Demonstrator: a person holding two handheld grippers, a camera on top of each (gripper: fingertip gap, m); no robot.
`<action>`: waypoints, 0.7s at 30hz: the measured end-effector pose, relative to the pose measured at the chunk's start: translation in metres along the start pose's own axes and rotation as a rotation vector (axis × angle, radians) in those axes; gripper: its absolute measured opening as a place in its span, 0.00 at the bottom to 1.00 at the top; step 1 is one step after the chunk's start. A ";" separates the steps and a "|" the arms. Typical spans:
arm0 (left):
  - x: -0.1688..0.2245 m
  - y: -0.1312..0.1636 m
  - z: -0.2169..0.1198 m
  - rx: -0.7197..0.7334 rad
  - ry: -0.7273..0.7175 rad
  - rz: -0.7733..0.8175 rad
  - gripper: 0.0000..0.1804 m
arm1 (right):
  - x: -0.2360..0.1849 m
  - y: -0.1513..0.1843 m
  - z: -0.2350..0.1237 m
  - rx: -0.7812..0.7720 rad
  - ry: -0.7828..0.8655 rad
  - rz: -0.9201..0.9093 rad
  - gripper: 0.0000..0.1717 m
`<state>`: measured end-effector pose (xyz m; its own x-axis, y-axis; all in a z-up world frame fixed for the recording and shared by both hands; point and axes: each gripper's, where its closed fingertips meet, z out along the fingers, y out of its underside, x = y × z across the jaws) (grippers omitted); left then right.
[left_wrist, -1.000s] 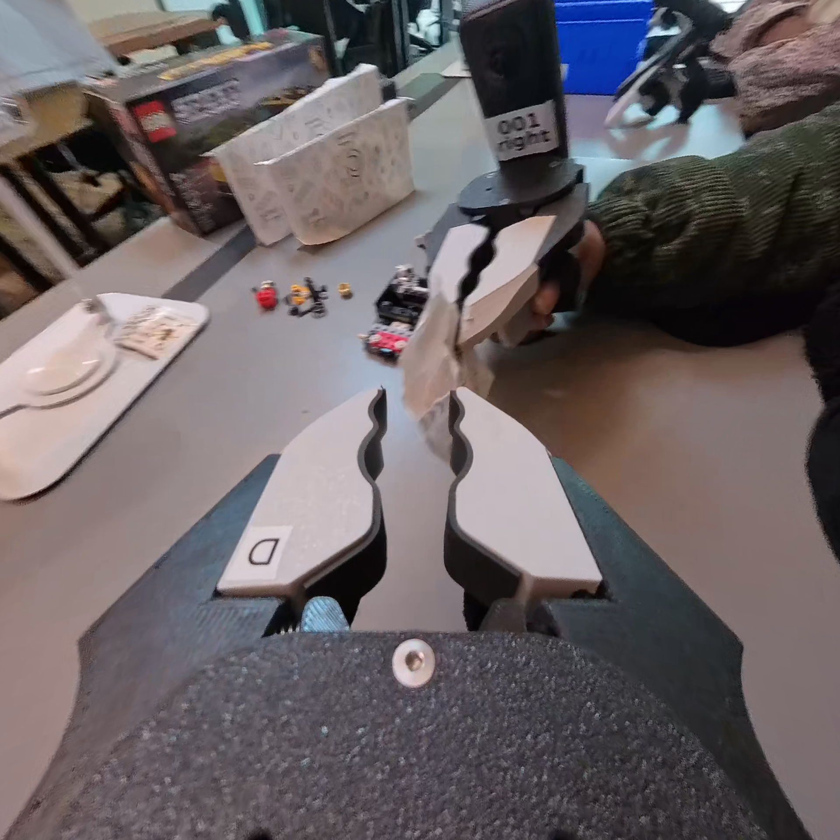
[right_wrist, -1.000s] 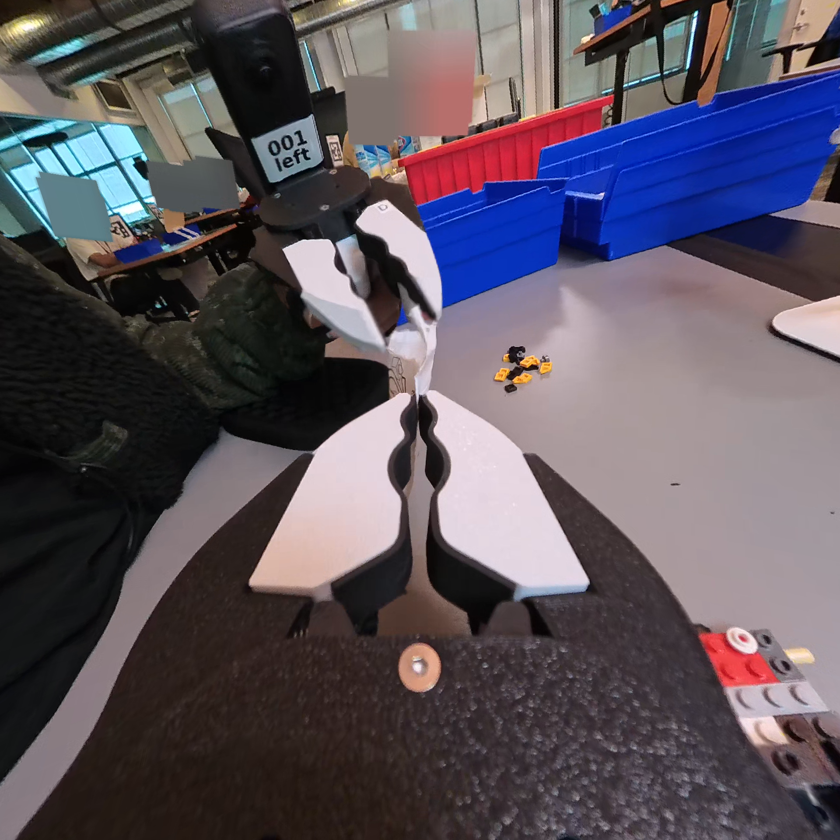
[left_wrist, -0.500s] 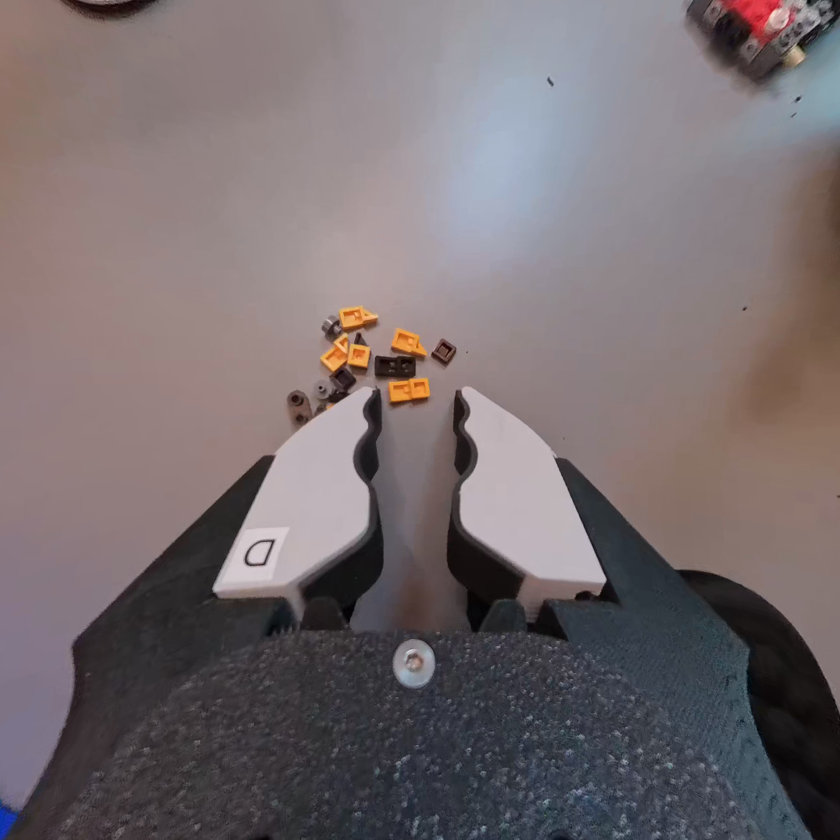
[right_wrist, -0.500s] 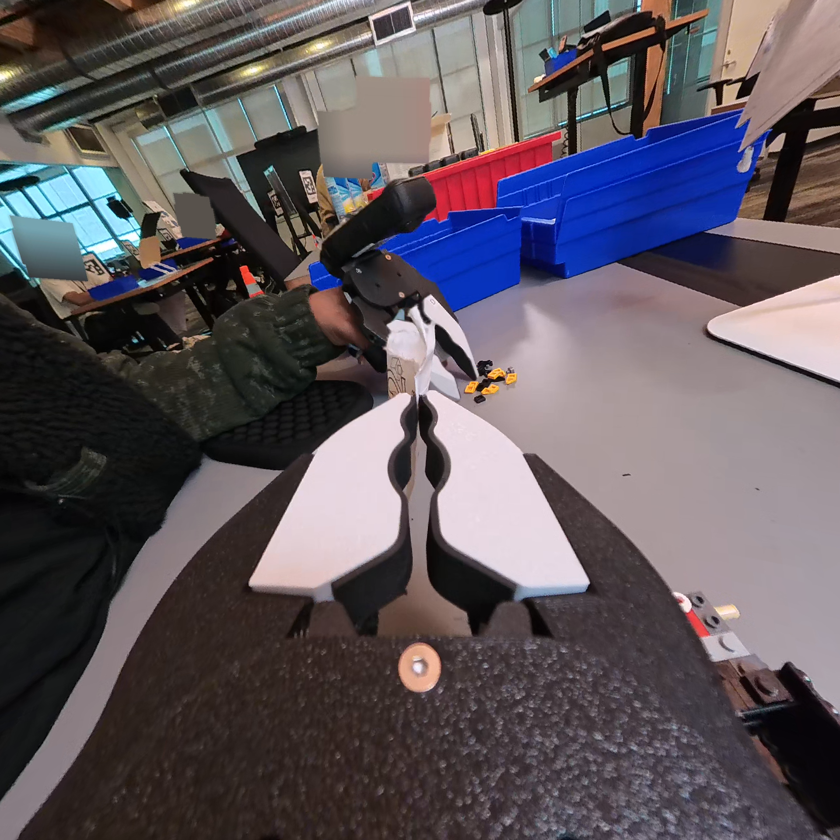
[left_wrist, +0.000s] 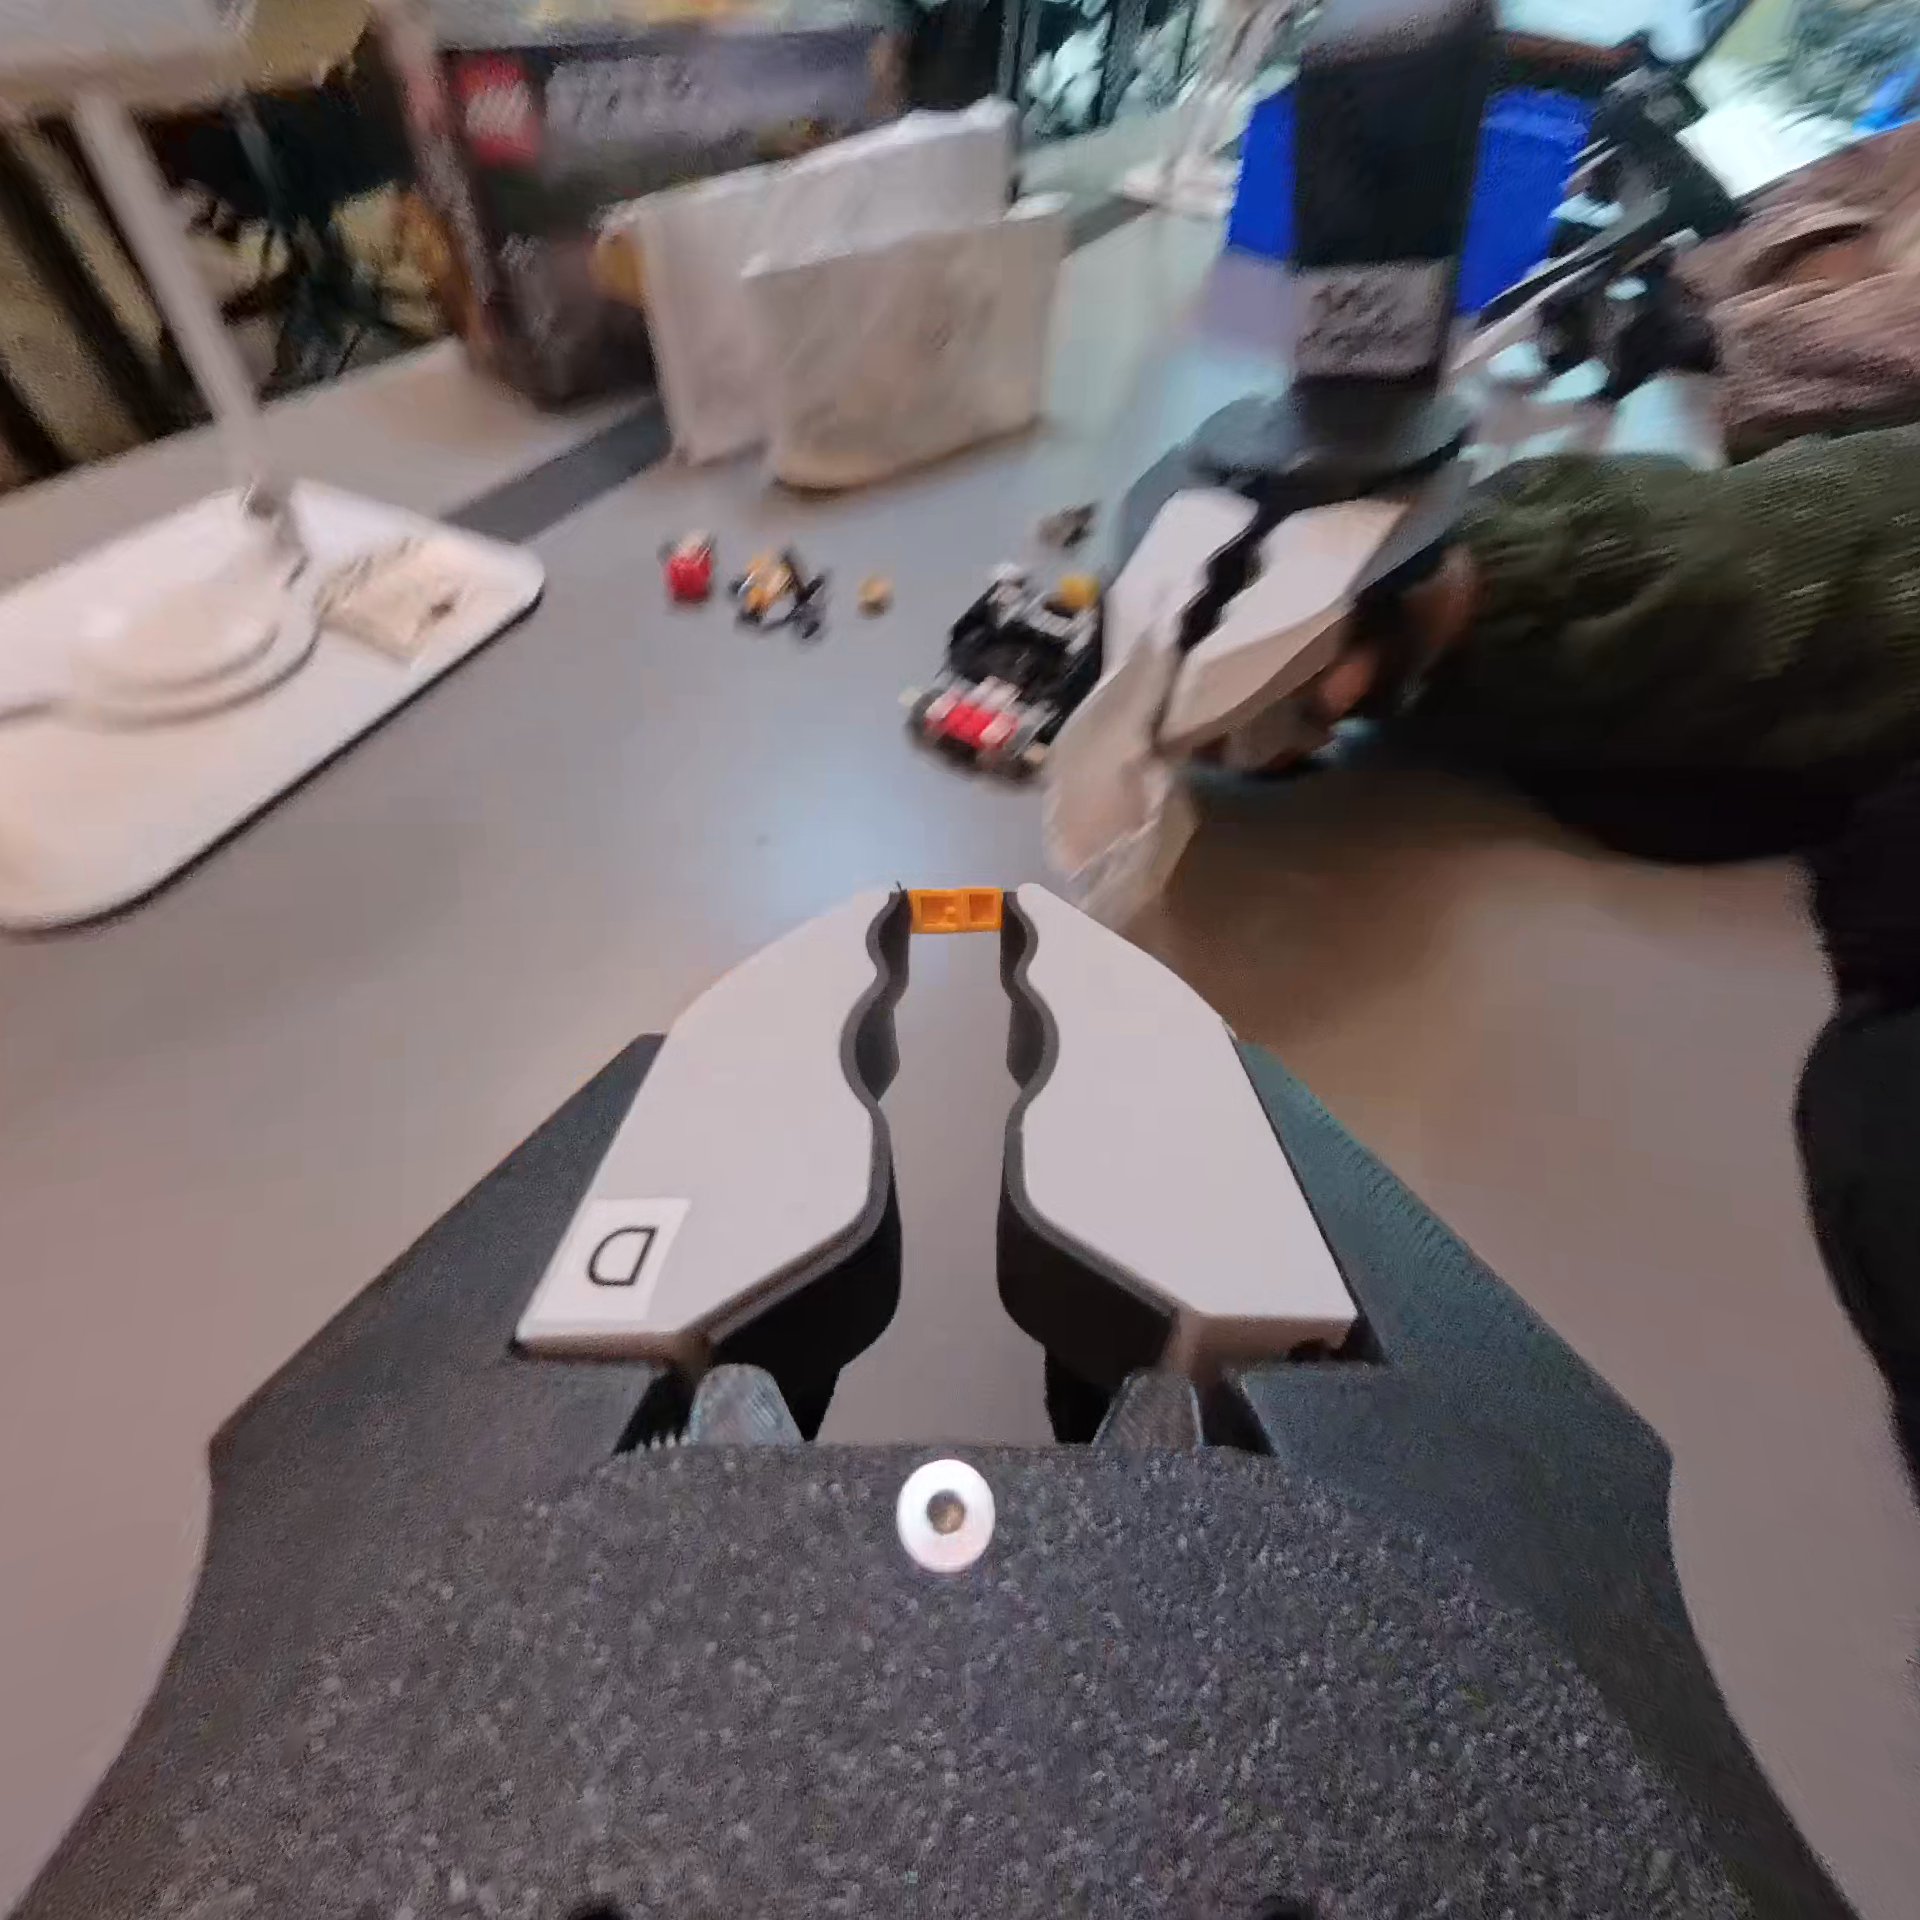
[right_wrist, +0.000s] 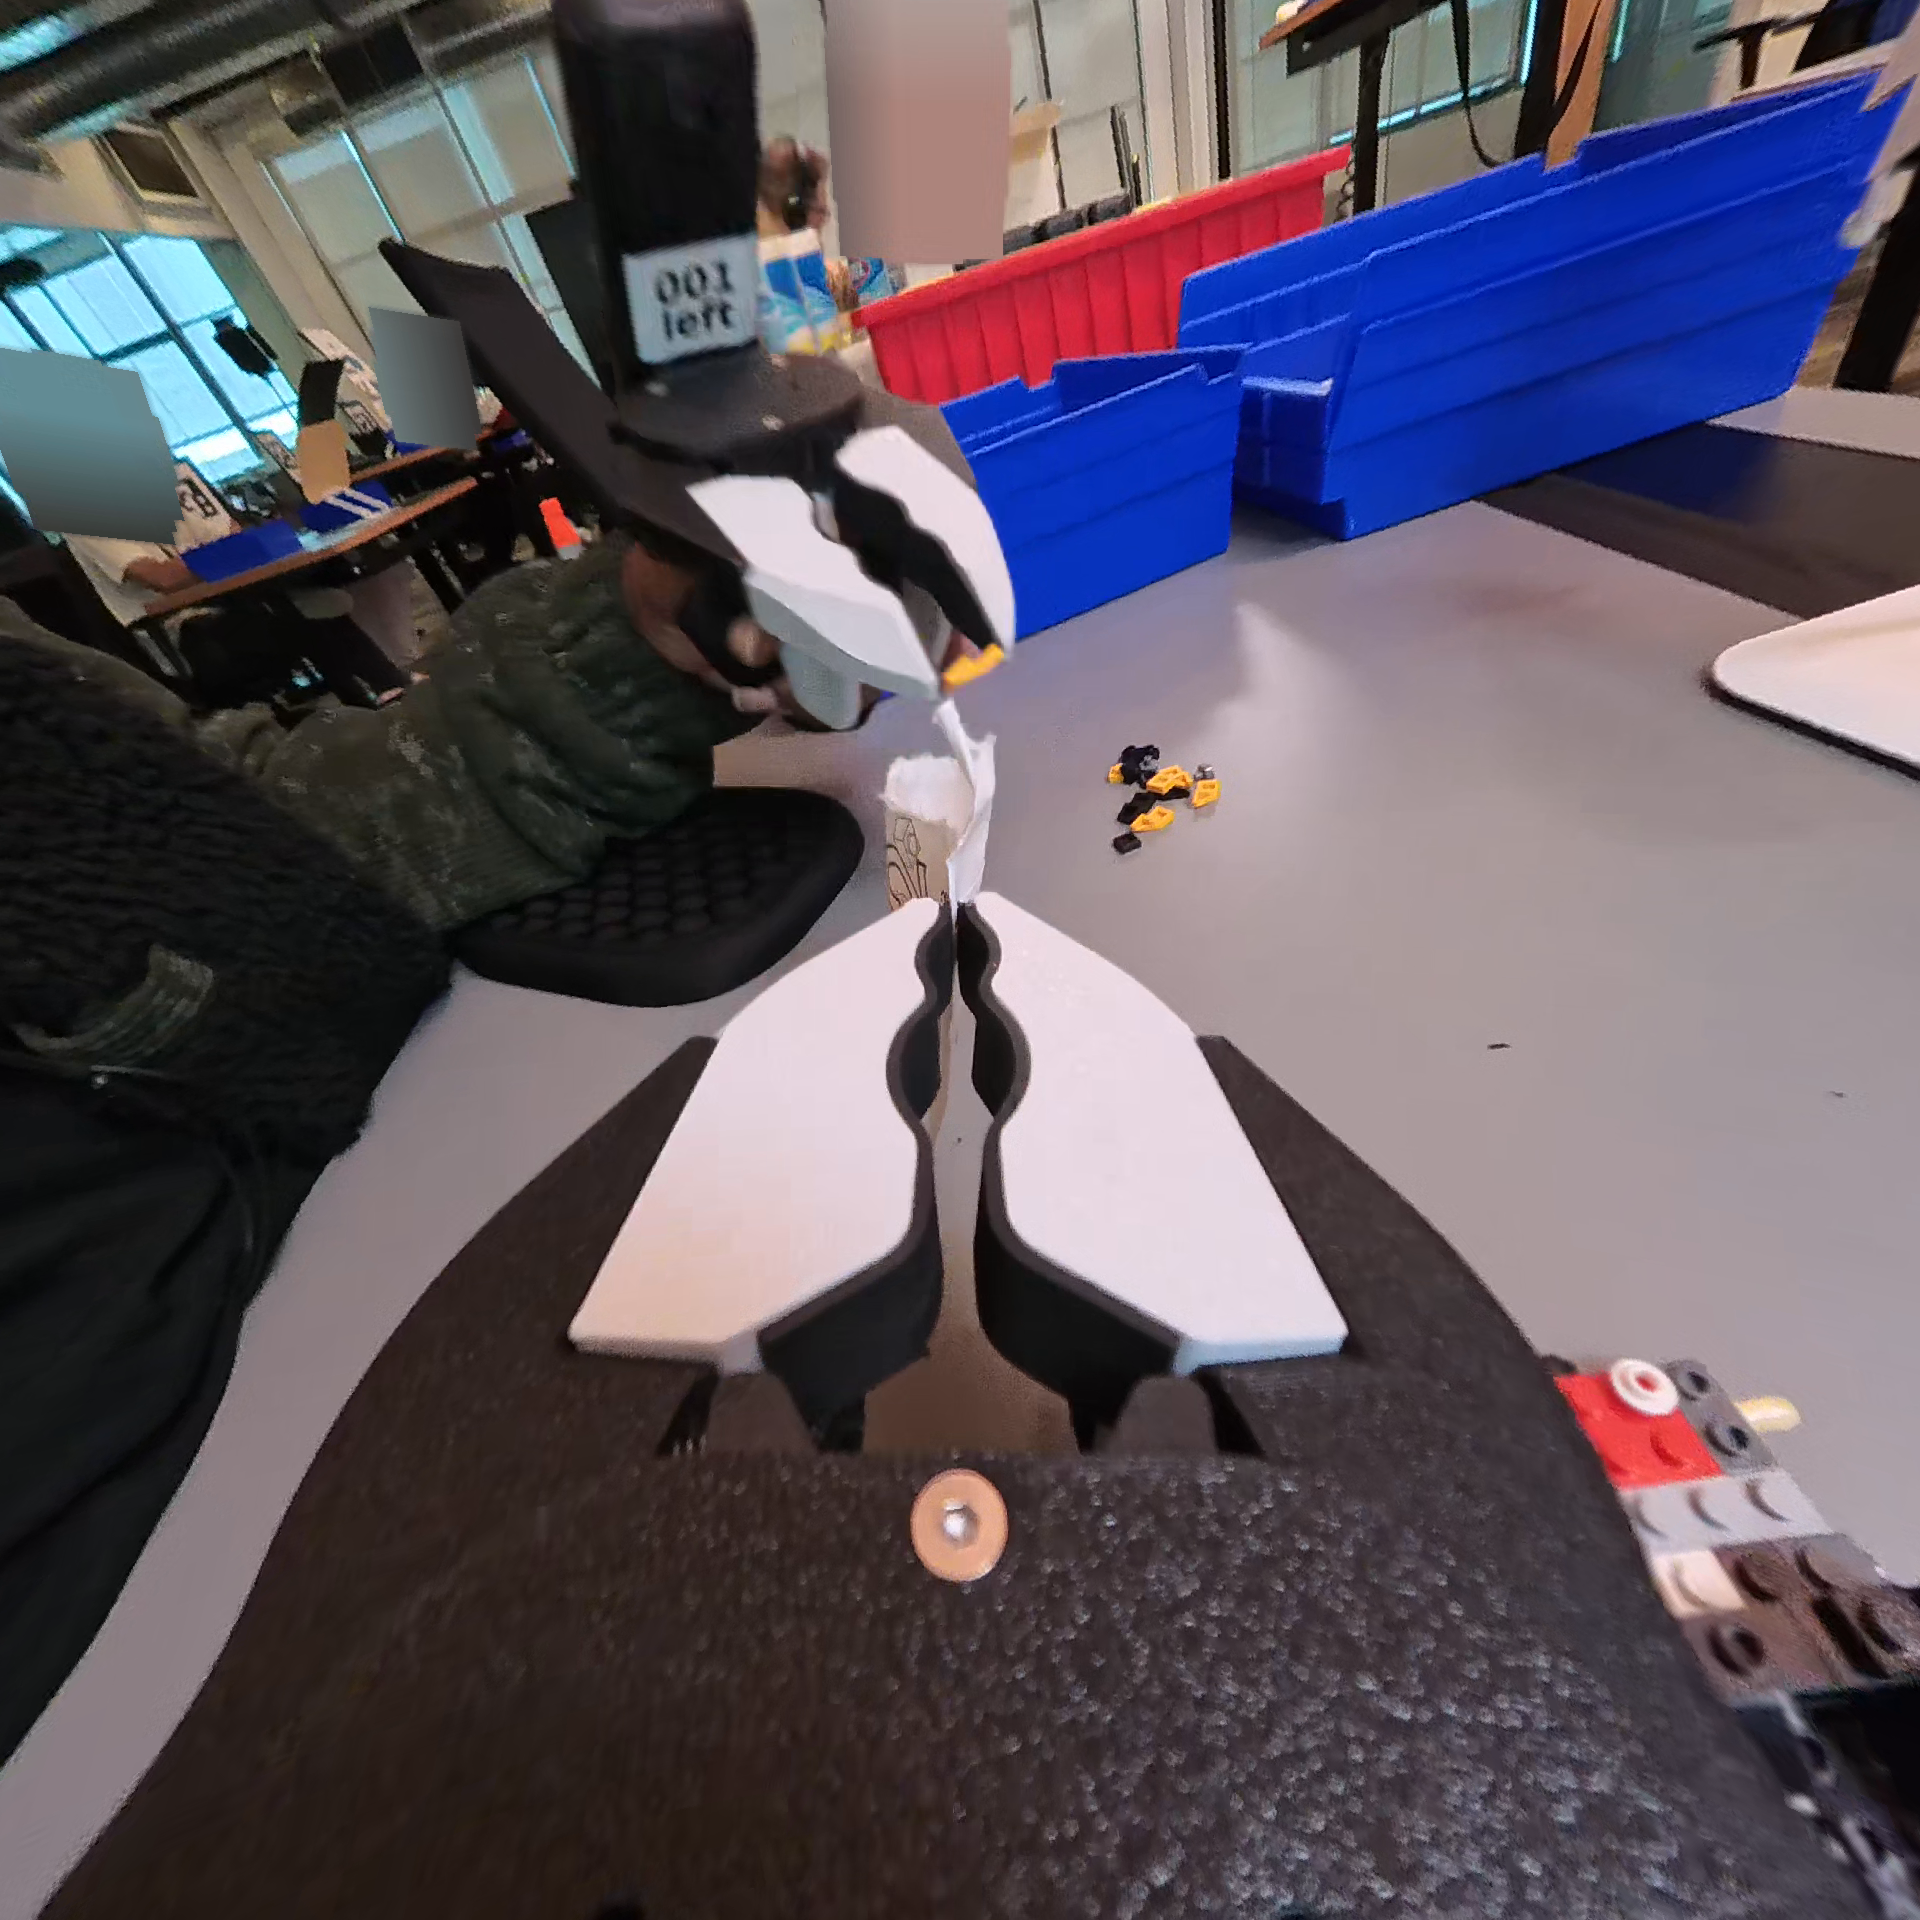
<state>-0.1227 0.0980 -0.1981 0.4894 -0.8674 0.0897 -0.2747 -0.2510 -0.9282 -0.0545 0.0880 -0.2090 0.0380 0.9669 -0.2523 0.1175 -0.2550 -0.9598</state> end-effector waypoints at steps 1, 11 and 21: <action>0.011 -0.007 0.004 0.024 0.030 0.027 0.09 | -0.001 0.002 0.002 -0.010 -0.006 0.000 0.00; 0.034 -0.009 0.024 0.015 0.064 0.132 0.16 | -0.003 -0.001 0.001 0.010 -0.020 0.010 0.00; -0.073 0.048 -0.025 -0.224 -0.361 -0.056 0.11 | 0.005 -0.012 -0.008 0.068 0.015 0.022 0.00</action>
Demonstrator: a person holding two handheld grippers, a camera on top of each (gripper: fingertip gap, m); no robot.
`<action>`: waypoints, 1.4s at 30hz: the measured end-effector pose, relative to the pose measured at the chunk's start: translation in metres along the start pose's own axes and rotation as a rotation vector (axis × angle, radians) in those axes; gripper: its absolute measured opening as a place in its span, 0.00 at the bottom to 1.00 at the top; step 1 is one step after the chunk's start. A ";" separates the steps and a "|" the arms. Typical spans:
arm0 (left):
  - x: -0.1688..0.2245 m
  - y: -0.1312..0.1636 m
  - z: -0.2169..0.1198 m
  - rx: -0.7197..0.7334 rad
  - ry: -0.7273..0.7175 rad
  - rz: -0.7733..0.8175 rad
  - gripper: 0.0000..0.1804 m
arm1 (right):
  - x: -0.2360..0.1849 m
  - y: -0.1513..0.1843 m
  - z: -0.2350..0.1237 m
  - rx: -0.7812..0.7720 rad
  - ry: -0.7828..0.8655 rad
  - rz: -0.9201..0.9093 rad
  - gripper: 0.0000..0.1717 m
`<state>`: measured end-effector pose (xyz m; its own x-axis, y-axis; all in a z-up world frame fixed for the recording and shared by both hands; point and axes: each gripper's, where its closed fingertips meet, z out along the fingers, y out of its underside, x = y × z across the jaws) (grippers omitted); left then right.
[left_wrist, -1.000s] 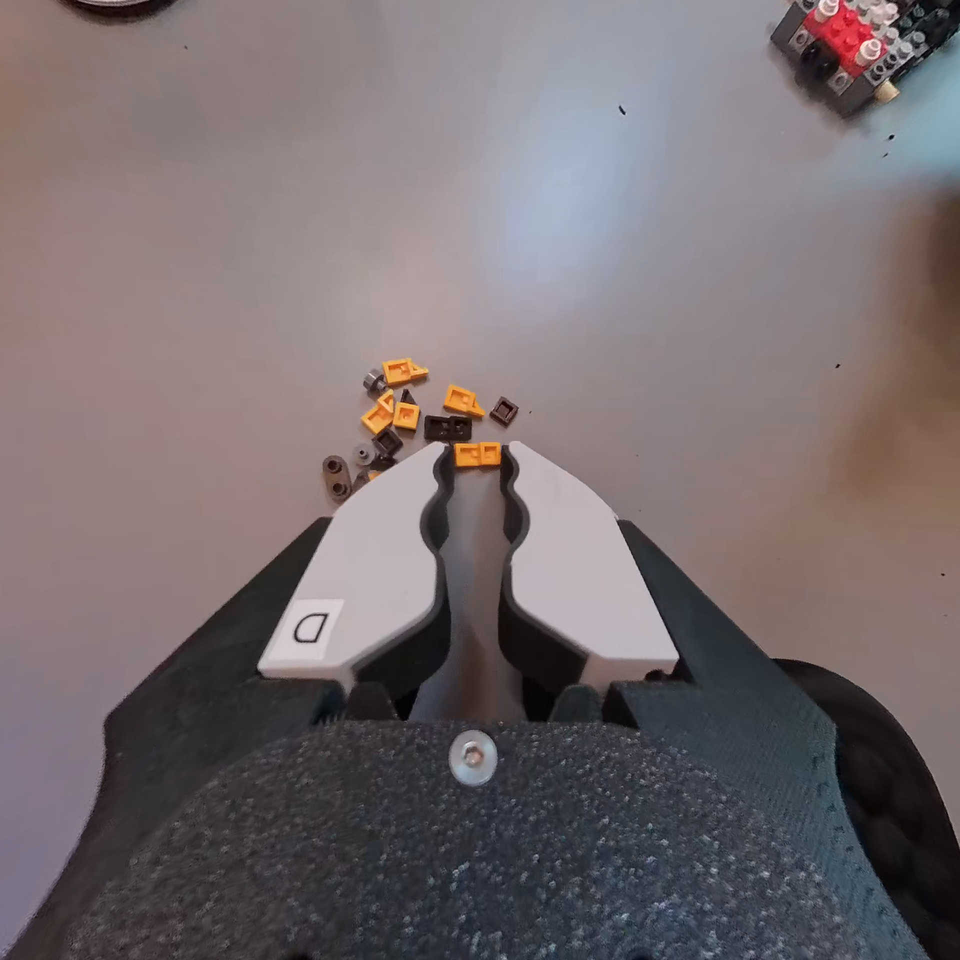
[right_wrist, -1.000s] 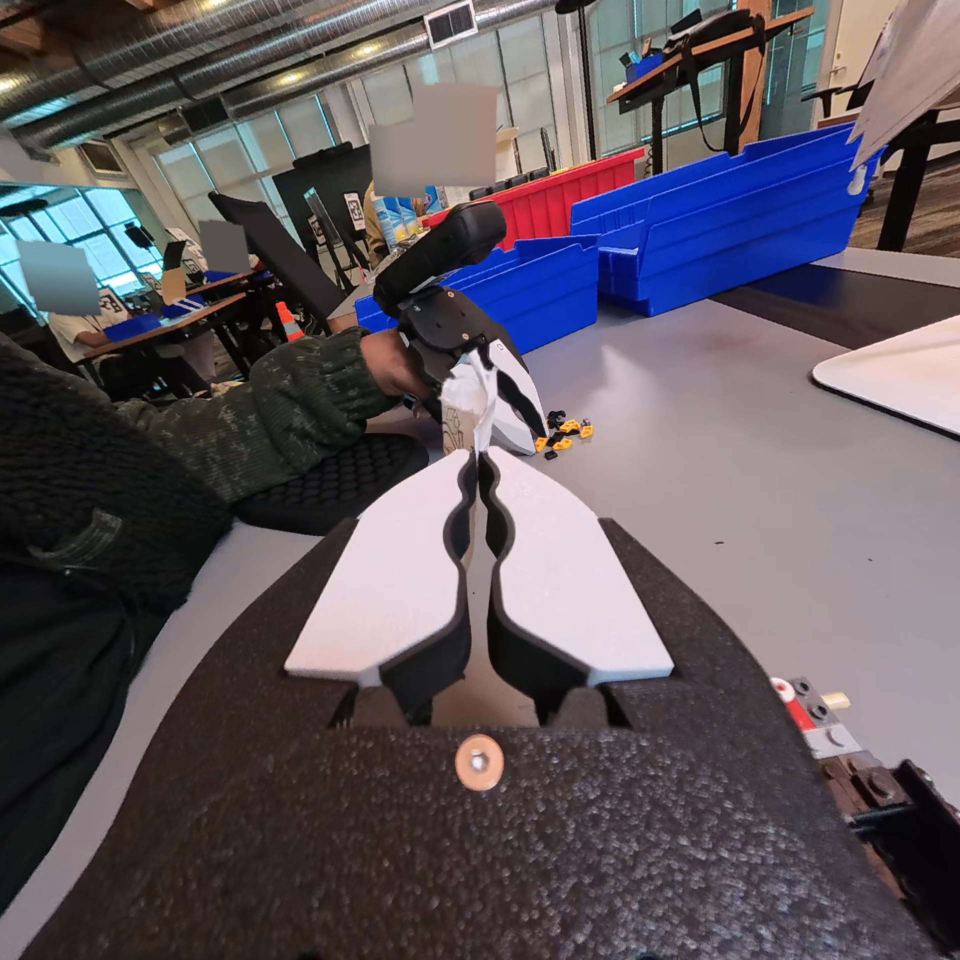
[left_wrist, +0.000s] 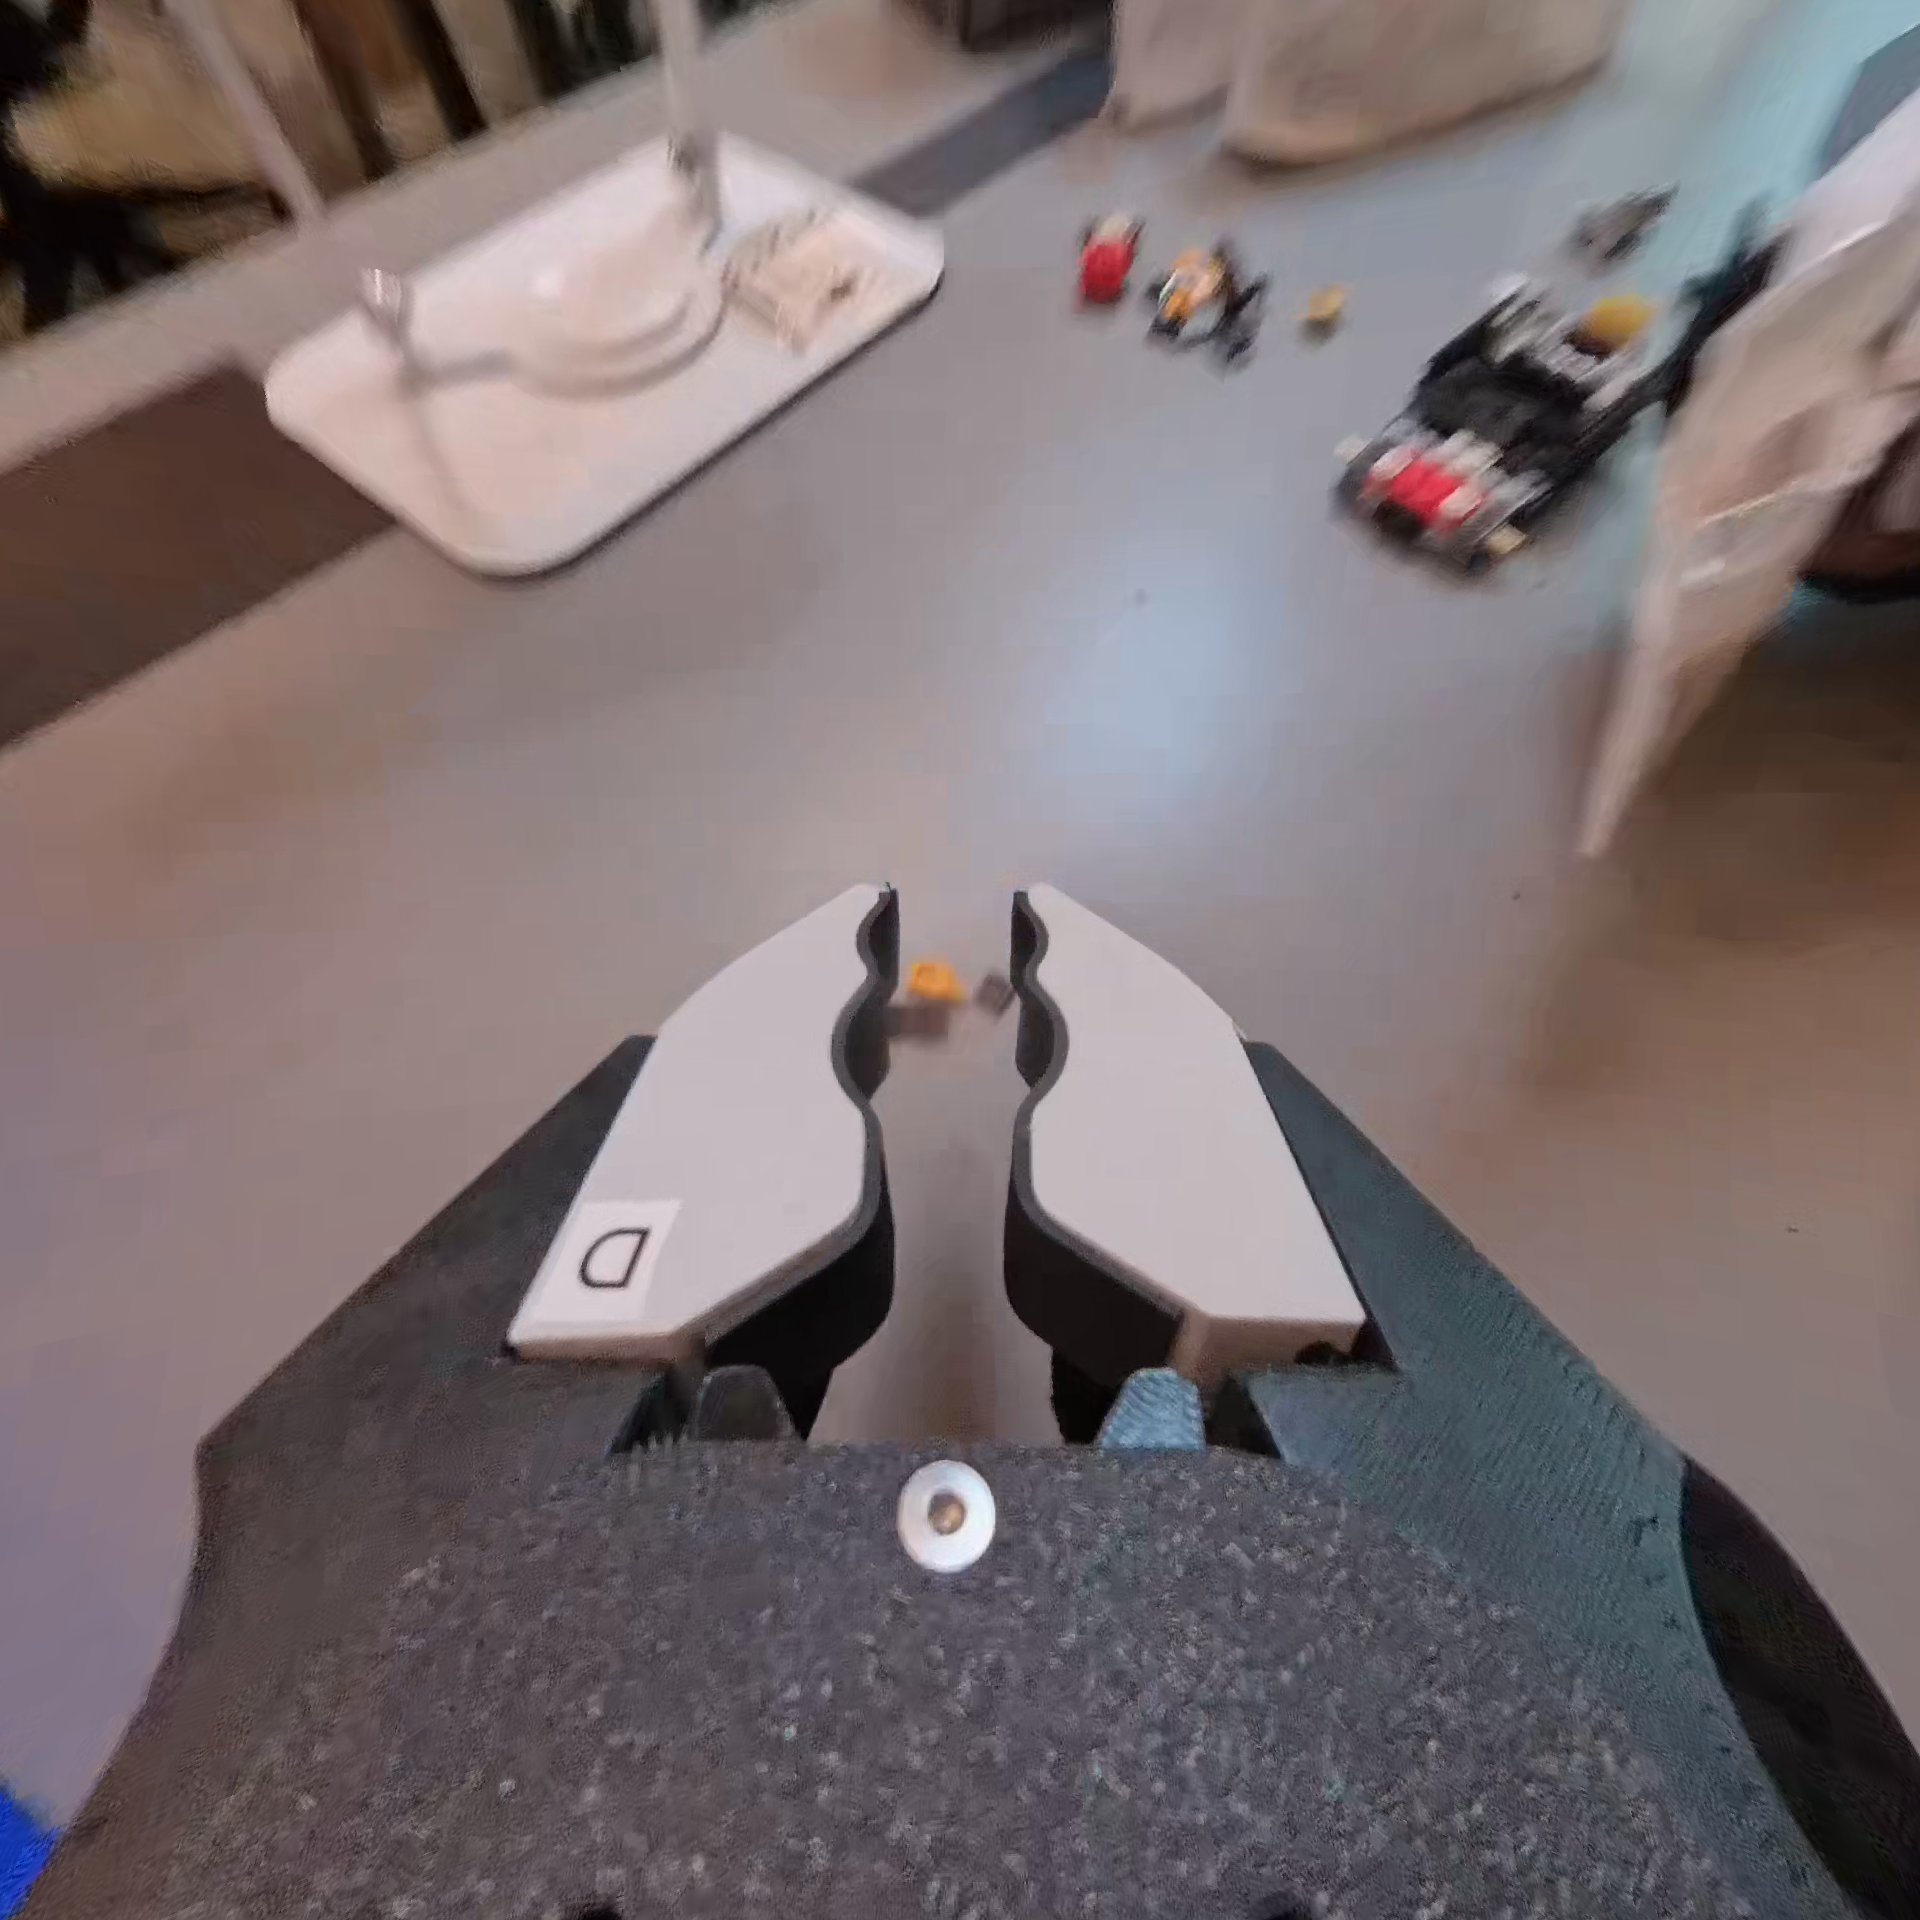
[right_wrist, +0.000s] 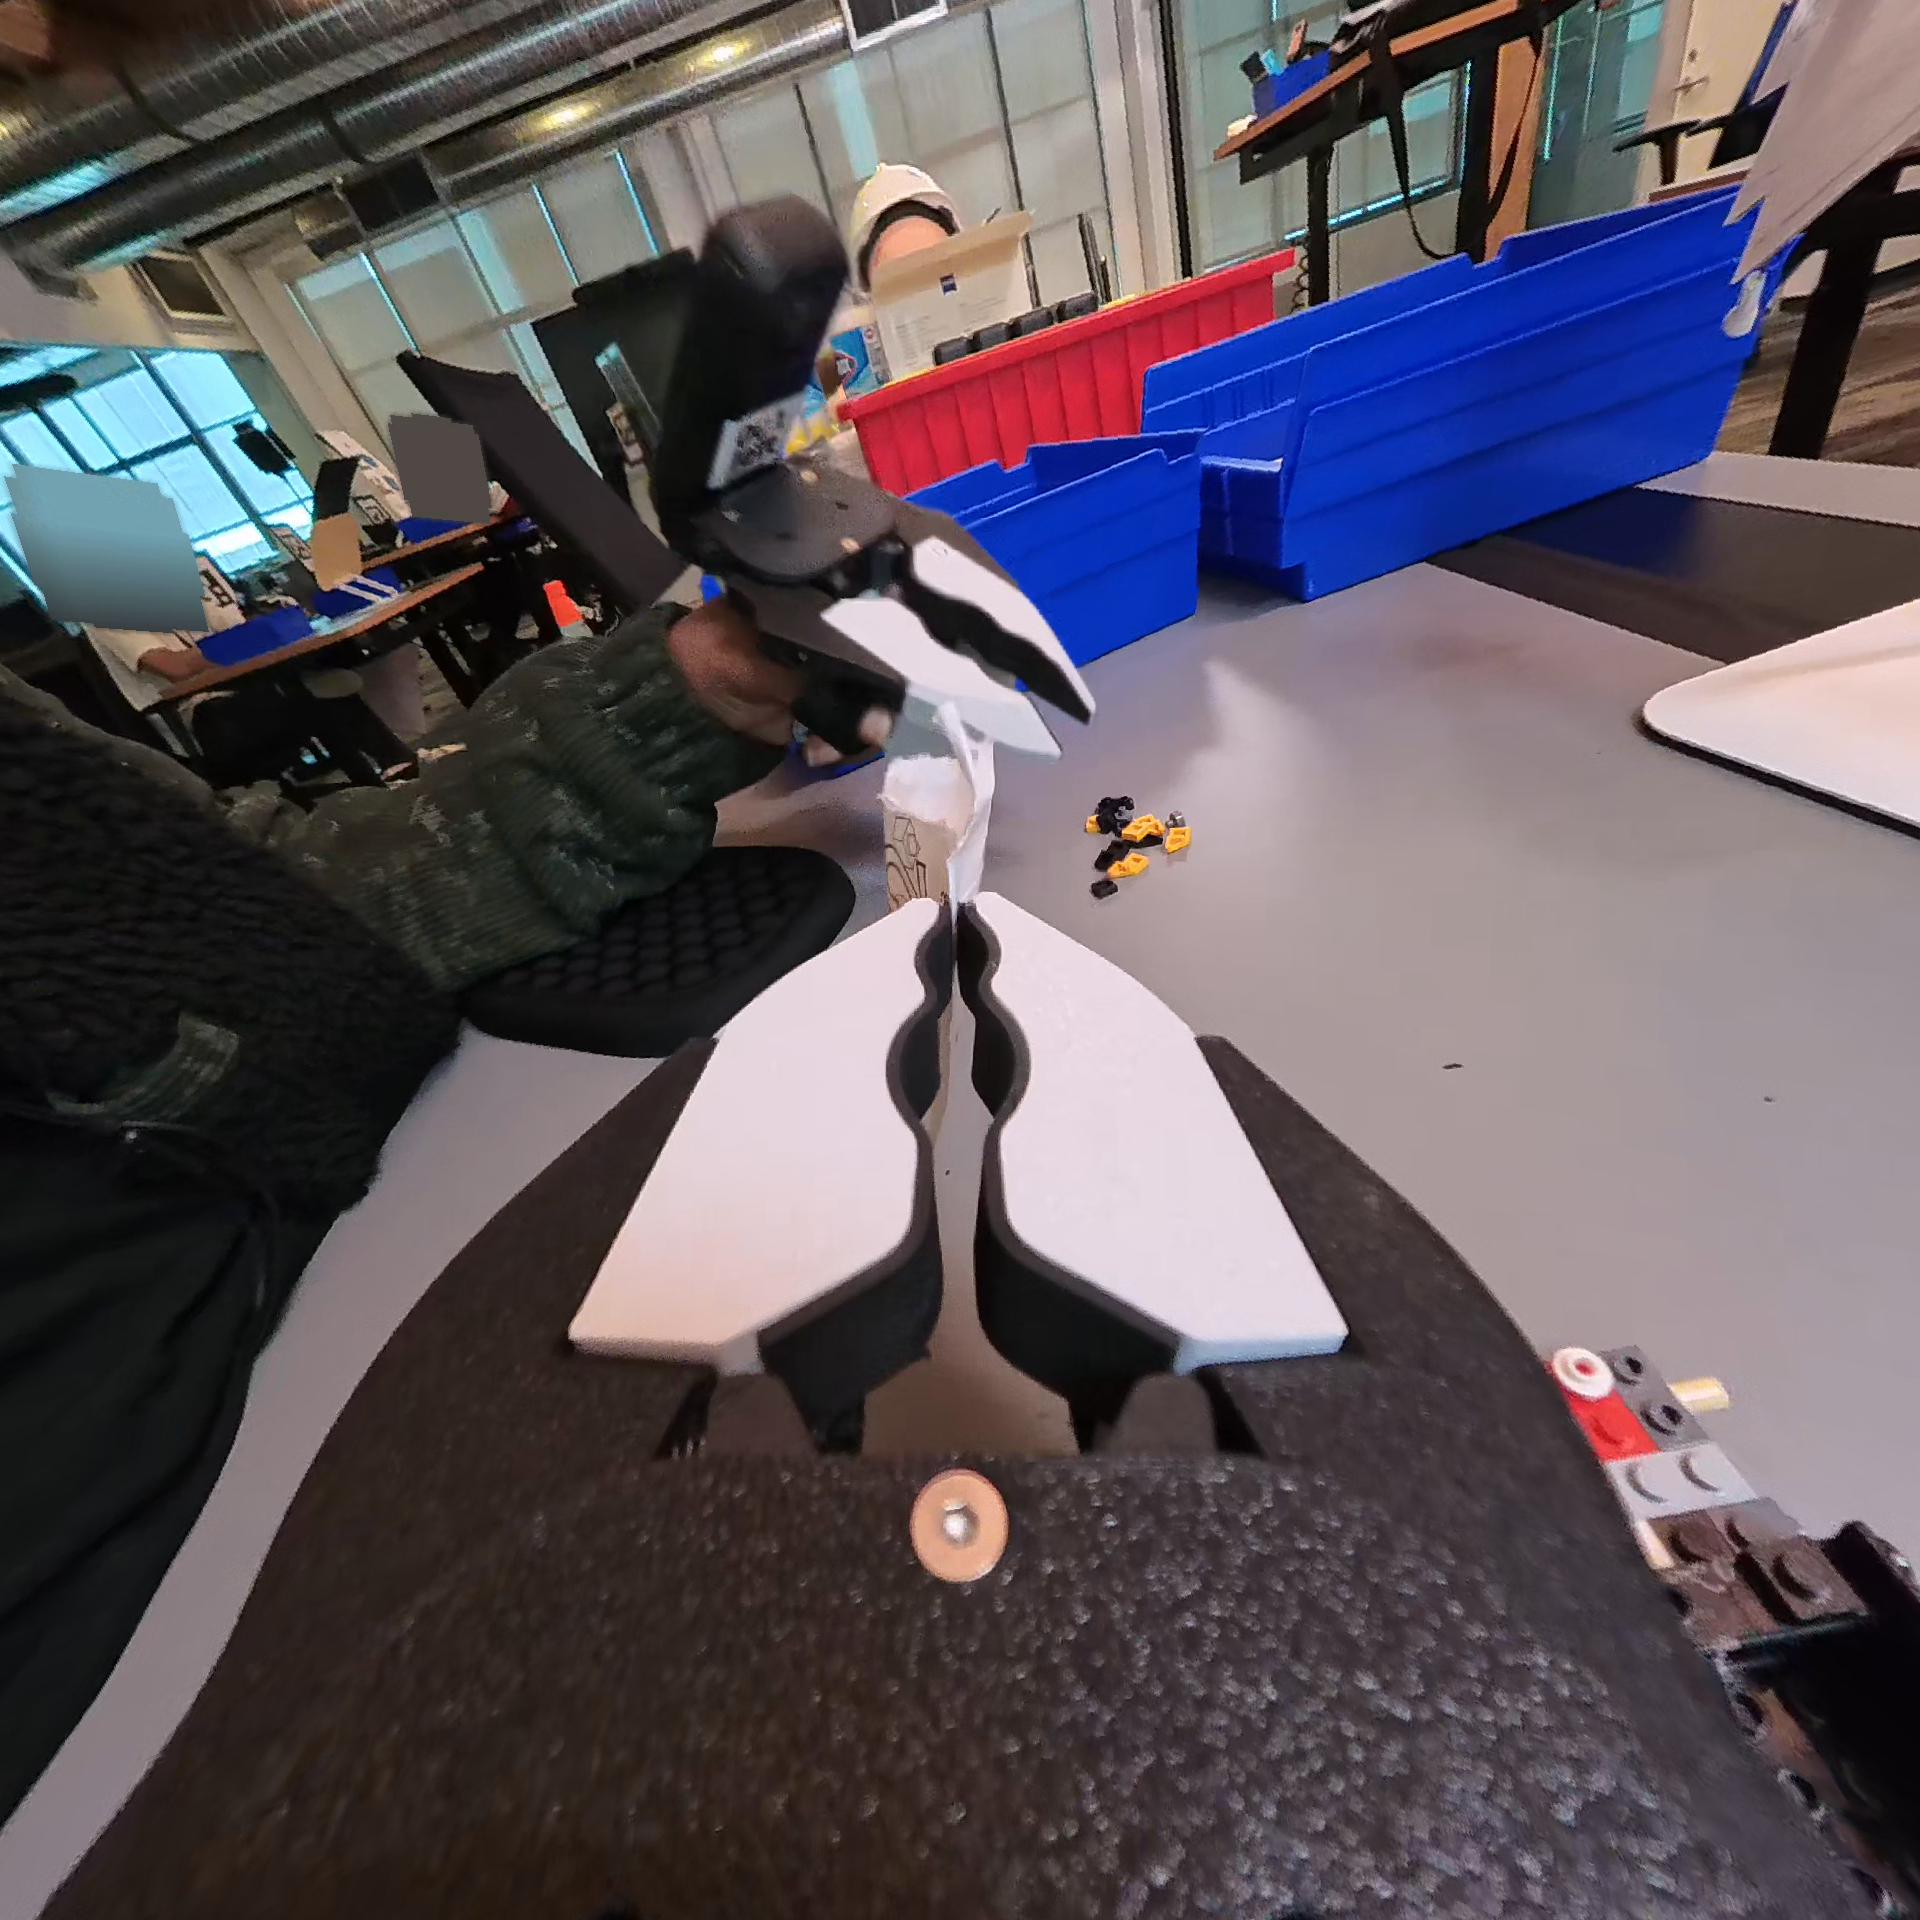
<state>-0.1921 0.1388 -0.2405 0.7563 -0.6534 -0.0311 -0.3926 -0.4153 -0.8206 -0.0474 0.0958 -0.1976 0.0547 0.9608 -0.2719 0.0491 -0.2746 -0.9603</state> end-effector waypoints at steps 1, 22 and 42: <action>-0.004 0.011 0.004 -0.049 0.000 -0.032 0.11 | 0.000 0.000 0.000 0.001 0.000 0.004 0.00; 0.050 -0.032 -0.001 0.199 0.274 0.037 0.09 | -0.001 0.009 0.004 -0.051 0.003 -0.012 0.00; -0.001 0.018 0.019 -0.074 0.036 -0.088 0.14 | 0.003 0.006 0.002 -0.033 0.017 0.012 0.00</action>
